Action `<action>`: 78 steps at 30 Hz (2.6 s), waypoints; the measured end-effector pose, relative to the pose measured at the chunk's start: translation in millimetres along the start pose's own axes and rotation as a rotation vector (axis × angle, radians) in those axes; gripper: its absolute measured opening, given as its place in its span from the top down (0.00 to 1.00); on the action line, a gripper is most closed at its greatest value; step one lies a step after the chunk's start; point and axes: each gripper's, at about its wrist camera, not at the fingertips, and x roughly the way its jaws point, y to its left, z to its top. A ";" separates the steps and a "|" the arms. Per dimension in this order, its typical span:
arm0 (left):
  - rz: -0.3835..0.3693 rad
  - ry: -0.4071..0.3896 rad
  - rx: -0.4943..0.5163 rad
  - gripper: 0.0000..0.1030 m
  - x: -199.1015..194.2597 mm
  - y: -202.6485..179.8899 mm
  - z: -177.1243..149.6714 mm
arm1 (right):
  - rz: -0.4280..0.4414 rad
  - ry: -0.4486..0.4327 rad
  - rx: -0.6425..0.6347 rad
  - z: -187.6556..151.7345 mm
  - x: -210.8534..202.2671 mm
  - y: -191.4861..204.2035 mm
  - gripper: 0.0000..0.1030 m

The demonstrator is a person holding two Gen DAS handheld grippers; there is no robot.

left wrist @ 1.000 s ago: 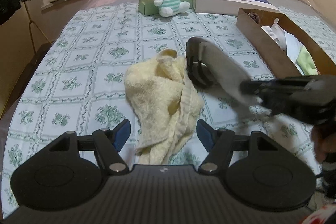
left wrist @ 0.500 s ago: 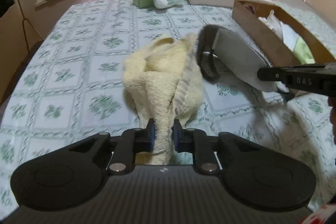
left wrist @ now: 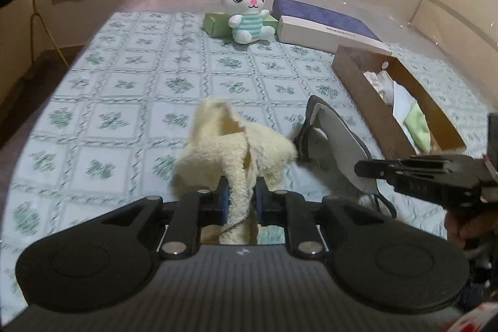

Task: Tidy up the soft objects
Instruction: 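Grasp the pale yellow towel with the left gripper while the right gripper lifts the black mask, then carry the yellow towel and black mask over the cardboard box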

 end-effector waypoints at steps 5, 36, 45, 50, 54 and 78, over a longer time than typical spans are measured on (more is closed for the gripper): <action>-0.008 0.022 -0.008 0.85 49.3 2.3 22.1 | -0.011 -0.017 0.019 17.4 6.3 -9.8 0.95; 0.042 0.042 -0.035 0.43 153.7 33.7 37.9 | -0.199 -0.053 -0.130 31.7 84.3 -23.1 0.15; 0.030 0.024 -0.040 0.51 154.6 32.5 36.5 | -0.197 -0.008 0.062 38.1 107.3 -56.4 0.13; 0.033 0.020 -0.047 0.58 152.8 30.0 36.9 | -0.197 -0.014 -0.044 31.7 106.0 -45.0 0.61; 0.045 0.013 -0.048 0.63 147.4 26.0 35.2 | -0.188 -0.011 -0.068 29.0 102.0 -38.6 0.83; -0.023 -0.082 -0.025 0.73 56.6 -29.1 30.0 | -0.139 -0.128 0.036 36.2 -12.6 -32.5 0.86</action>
